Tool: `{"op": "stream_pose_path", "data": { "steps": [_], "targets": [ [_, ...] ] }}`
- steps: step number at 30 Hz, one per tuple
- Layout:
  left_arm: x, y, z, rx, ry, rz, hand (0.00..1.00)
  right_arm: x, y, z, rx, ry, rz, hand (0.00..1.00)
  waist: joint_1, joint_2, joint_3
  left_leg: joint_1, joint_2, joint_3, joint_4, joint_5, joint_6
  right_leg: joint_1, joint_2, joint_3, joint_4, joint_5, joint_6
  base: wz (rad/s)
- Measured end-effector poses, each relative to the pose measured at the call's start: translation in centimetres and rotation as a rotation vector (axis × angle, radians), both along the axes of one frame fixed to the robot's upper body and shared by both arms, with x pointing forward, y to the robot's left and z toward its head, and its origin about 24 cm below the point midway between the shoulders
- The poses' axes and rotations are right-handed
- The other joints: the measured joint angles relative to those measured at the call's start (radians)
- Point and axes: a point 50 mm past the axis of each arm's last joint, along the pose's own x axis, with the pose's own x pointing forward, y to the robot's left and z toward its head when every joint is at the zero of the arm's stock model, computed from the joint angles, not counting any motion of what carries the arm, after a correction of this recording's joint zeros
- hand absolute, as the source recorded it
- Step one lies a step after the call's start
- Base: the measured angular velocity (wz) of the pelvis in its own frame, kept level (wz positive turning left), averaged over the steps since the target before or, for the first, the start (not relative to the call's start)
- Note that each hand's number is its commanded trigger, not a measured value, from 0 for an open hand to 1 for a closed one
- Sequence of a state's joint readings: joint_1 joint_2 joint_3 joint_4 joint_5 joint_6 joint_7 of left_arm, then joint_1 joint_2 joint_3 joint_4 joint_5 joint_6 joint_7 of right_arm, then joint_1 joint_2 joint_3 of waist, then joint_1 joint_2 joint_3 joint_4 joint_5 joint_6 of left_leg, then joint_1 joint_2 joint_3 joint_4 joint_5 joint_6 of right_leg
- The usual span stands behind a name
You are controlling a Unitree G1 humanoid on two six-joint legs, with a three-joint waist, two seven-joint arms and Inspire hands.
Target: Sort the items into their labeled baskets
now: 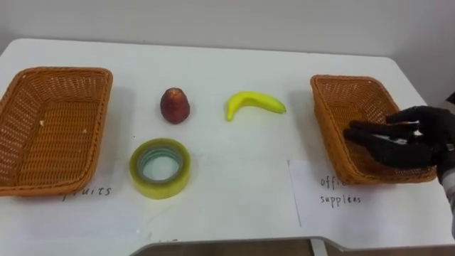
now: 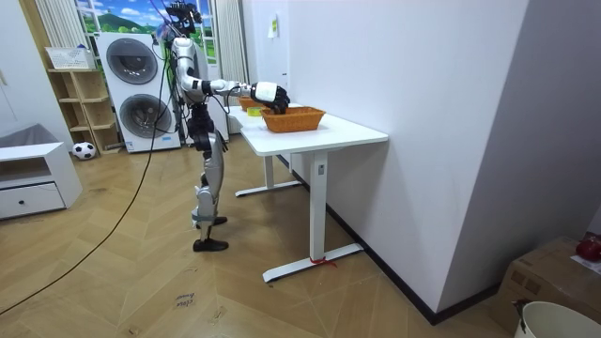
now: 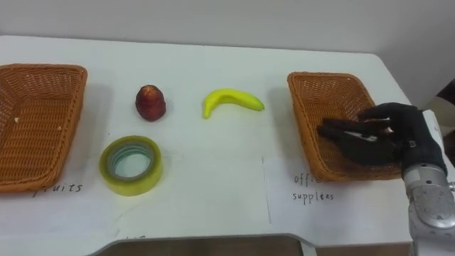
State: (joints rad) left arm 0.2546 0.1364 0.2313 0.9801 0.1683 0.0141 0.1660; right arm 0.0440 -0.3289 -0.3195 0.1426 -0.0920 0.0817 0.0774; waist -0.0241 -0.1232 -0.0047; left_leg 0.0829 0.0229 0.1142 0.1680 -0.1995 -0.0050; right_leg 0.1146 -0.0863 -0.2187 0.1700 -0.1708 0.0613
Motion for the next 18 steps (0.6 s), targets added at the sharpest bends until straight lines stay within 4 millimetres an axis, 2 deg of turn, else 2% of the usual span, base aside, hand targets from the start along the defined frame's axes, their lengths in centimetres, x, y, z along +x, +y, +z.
{"op": "stream_pose_path", "data": {
  "steps": [7,18],
  "targets": [
    [-0.03,-0.01,0.0,0.0,0.001,0.0,0.0,-0.01,0.0,-0.01,0.0,0.0,0.0,0.0,-0.002,0.01,0.0073,0.0,0.0,0.0,0.0,0.0,0.0,0.001,0.0,-0.001,-0.001,0.0,0.0,0.0],
    [-0.07,0.01,0.0,0.0,0.001,0.0,0.0,-0.01,0.0,0.0,0.0,0.0,0.001,0.0,-0.004,0.003,0.0039,-0.001,0.0,0.0,0.0,0.0,0.0,0.0,0.0,-0.002,0.0,0.0,0.0,0.0]
  ]
}}
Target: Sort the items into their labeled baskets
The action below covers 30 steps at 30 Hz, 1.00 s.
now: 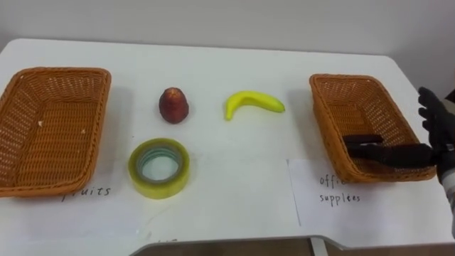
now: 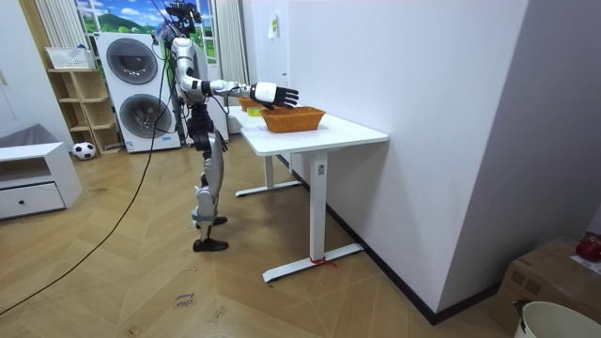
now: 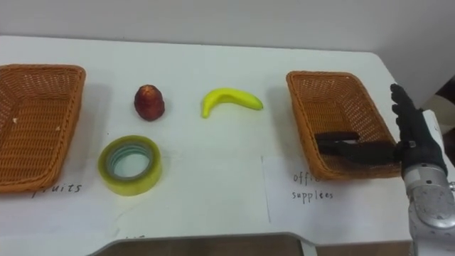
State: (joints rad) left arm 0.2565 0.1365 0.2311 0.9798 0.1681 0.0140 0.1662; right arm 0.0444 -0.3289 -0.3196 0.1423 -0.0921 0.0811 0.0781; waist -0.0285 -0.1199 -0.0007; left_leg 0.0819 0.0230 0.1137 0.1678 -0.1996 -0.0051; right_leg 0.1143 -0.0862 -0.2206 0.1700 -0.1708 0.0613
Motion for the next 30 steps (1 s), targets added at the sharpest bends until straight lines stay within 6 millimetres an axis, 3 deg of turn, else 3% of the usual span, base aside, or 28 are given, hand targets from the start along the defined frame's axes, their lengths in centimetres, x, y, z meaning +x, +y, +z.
{"op": "stream_pose_path", "data": {
  "steps": [16,21,25,30],
  "targets": [
    [-0.1,0.0,0.0,-0.001,0.001,0.001,0.0,0.0,0.0,0.0,0.0,-0.002,0.001,0.0,0.002,0.005,-0.0012,0.001,0.0,0.0,-0.001,0.0,0.0,0.001,0.0,0.0,0.0,0.0,0.0,0.0],
    [0.0,0.0,0.0,-0.001,0.002,-0.002,0.0,0.4,0.5,1.5,-0.018,-0.061,0.025,0.0,0.004,0.003,-0.0002,-0.002,0.0,0.001,-0.004,0.0,0.0,-0.004,0.0,0.0,0.0,0.0,0.0,-0.01],
    [0.0,0.0,0.0,-0.001,0.003,-0.002,0.0,0.8,1.4,3.8,-0.069,-0.153,0.063,0.0,0.007,0.001,0.0003,-0.003,0.001,0.006,-0.006,0.0,0.0,-0.008,0.0,-0.005,0.0,0.0,0.0,-0.03],
    [-0.1,0.0,0.0,0.0,0.003,-0.003,0.0,0.9,1.6,4.5,-0.077,-0.192,0.07,0.0,0.012,-0.002,0.0018,-0.003,0.001,0.006,-0.007,0.0,0.0,-0.008,0.0,-0.005,0.0,0.0,0.0,0.0]
  ]
}}
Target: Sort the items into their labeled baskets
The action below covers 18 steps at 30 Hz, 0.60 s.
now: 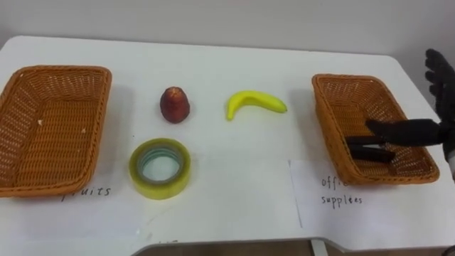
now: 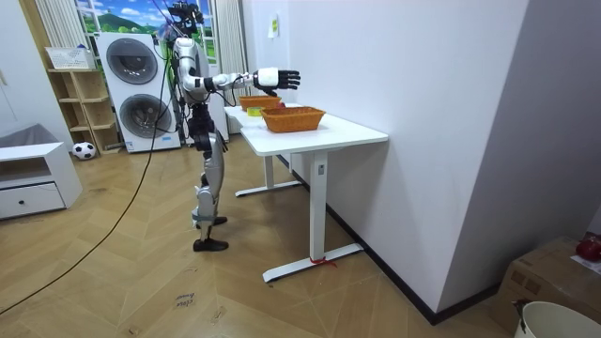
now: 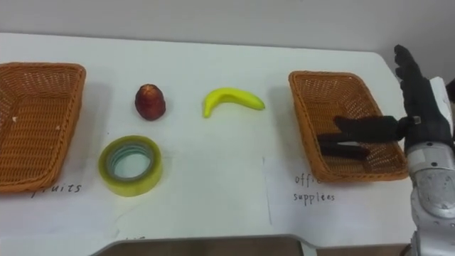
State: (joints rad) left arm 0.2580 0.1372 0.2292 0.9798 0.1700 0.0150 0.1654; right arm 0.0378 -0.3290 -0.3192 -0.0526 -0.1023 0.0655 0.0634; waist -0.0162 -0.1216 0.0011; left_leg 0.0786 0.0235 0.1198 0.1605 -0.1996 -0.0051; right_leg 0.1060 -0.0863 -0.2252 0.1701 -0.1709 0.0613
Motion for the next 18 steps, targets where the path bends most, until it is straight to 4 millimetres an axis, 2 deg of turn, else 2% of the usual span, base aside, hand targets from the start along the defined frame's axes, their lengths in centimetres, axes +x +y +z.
{"op": "stream_pose_path", "data": {
  "steps": [4,10,13,18],
  "targets": [
    [0.1,0.0,0.0,0.0,-0.003,0.0,0.0,0.1,0.2,0.5,-0.007,-0.023,0.002,0.0,0.009,0.002,0.0007,0.001,0.0,0.004,-0.001,0.0,0.0,-0.001,0.0,0.004,0.0,0.0,0.0,-0.03],
    [0.2,-0.1,0.0,0.005,0.0,-0.017,0.0,1.0,2.5,3.0,-0.034,-0.13,0.097,0.0,0.023,-0.002,0.0018,0.003,0.0,0.013,0.0,0.0,0.0,-0.002,0.0,0.004,0.001,0.0,0.0,-0.04],
    [0.1,-0.1,0.0,0.005,0.01,-0.032,0.0,1.6,3.5,3.2,-0.032,-0.135,0.141,0.0,0.034,-0.005,0.0,0.003,0.001,0.009,0.001,0.0,0.0,0.0,0.0,0.001,0.001,0.0,0.0,0.03],
    [-0.3,-0.2,-0.1,0.003,0.03,-0.036,0.0,1.8,5.1,3.3,-0.031,-0.125,0.212,0.0,0.057,0.003,0.0054,0.001,0.0,-0.006,0.005,0.0,0.0,0.009,0.0,-0.009,0.001,0.0,0.0,0.09]
  ]
}}
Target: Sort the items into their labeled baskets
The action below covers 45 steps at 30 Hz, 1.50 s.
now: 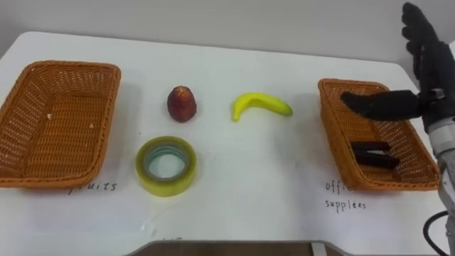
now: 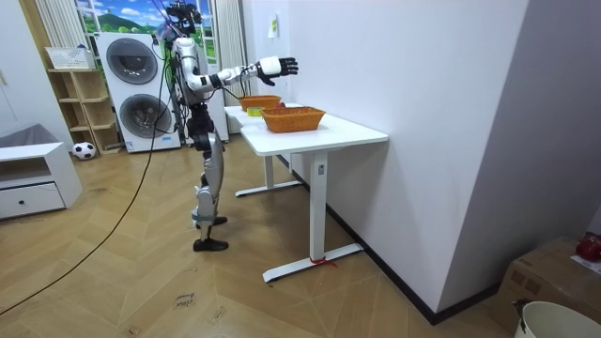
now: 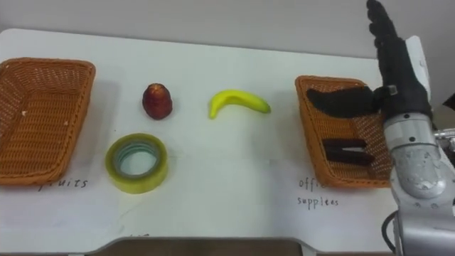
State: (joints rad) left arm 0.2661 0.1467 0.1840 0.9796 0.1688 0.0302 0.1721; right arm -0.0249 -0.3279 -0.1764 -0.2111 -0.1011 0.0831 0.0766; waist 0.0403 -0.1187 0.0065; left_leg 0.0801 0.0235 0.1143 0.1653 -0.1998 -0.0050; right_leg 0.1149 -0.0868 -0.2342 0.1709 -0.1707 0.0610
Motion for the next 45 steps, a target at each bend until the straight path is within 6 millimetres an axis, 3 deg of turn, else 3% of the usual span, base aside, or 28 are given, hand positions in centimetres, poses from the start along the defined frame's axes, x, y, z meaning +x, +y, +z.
{"op": "stream_pose_path", "data": {
  "steps": [3,6,12,21,27,37,45],
  "targets": [
    [0.0,-0.2,-0.1,-0.008,0.011,0.0,0.0,0.5,0.9,0.5,-0.009,-0.015,0.042,0.0,-0.003,0.006,0.0031,-0.003,0.0,-0.015,0.001,0.0,0.0,0.006,-0.001,-0.02,-0.001,0.0,0.0,0.15],
    [0.2,-0.6,-0.2,-0.021,0.008,-0.008,0.0,1.1,1.7,1.2,-0.016,-0.04,0.069,0.0,0.02,0.018,-0.0004,-0.005,0.0,-0.021,0.001,0.0,0.0,0.007,-0.001,-0.033,-0.001,0.0,0.0,0.08],
    [0.7,-0.7,-0.2,-0.021,-0.002,-0.025,0.0,1.6,2.9,1.6,-0.026,-0.062,0.117,0.0,0.048,0.019,-0.0016,-0.007,-0.002,-0.052,0.003,0.001,0.0,0.021,-0.003,-0.079,-0.003,0.0,0.0,0.16],
    [1.4,-1.3,-0.2,-0.021,-0.014,-0.055,0.0,1.8,5.8,0.2,-0.022,-0.015,0.201,0.0,0.078,0.033,0.006,-0.018,-0.005,-0.077,0.005,0.001,0.0,0.023,-0.004,-0.098,-0.005,0.0,0.0,0.08],
    [2.3,-1.4,-0.1,-0.021,-0.035,-0.073,0.0,1.9,7.0,-0.4,-0.024,0.011,0.254,0.0,0.107,0.035,0.0044,-0.043,-0.009,-0.105,0.018,0.001,0.0,0.016,-0.006,-0.125,-0.005,0.0,0.0,0.13],
    [2.4,-1.6,-0.1,-0.021,-0.032,-0.106,0.0,2.4,8.0,-2.9,-0.022,0.117,0.282,0.0,0.159,0.036,0.0042,-0.052,-0.024,-0.136,0.024,0.004,0.004,0.028,-0.013,-0.127,-0.021,-0.001,0.001,0.1],
    [2.3,-1.7,-0.2,-0.03,-0.012,-0.111,0.0,2.7,9.2,-3.7,-0.027,0.153,0.323,0.0,0.17,0.034,0.0045,-0.06,-0.029,-0.144,0.026,0.006,0.007,0.027,-0.018,-0.151,-0.021,-0.001,0.002,0.04]
  ]
}}
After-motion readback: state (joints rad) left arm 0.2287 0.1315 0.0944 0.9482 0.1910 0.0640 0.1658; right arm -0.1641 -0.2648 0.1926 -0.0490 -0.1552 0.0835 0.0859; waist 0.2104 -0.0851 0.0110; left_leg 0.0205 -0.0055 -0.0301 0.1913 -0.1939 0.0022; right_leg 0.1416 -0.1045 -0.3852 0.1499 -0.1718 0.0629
